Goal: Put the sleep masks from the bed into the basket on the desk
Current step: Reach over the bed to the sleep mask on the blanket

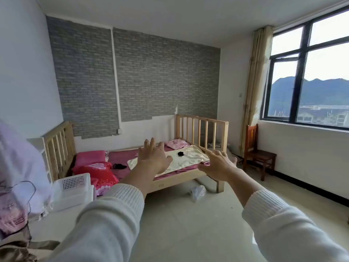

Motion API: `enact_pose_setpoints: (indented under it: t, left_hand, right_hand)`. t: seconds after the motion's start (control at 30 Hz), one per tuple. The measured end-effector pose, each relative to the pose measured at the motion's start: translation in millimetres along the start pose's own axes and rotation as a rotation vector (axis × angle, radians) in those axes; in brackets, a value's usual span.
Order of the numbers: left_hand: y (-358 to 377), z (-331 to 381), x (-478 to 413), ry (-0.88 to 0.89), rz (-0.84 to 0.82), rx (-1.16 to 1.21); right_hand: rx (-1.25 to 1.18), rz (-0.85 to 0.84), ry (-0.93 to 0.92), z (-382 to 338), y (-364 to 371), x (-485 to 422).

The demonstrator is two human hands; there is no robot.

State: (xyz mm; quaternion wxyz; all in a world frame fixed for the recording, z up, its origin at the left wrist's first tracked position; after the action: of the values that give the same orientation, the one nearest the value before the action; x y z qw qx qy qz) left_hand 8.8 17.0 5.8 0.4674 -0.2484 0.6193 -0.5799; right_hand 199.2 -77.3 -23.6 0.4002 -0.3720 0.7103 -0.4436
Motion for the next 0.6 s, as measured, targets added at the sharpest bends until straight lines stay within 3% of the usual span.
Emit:
enact_pose_setpoints:
  t: [0.6]
  left_hand:
    - [49.6, -13.8, -71.1, 0.033, -0.038, 0.009]
  right_hand:
    - [0.038, 0.051, 0.035, 1.2, 39.8, -71.2]
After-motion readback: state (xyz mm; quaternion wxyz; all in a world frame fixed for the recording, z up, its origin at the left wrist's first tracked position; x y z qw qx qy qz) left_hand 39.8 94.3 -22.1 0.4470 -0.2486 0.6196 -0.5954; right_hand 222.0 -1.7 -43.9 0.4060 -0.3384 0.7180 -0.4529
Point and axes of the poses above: each hand's wrist, its own x-axis away from the middle knuckle, its own y-axis out of the palm, z = x × y, the point moved 2 cm from there along -x, towards the middle knuckle
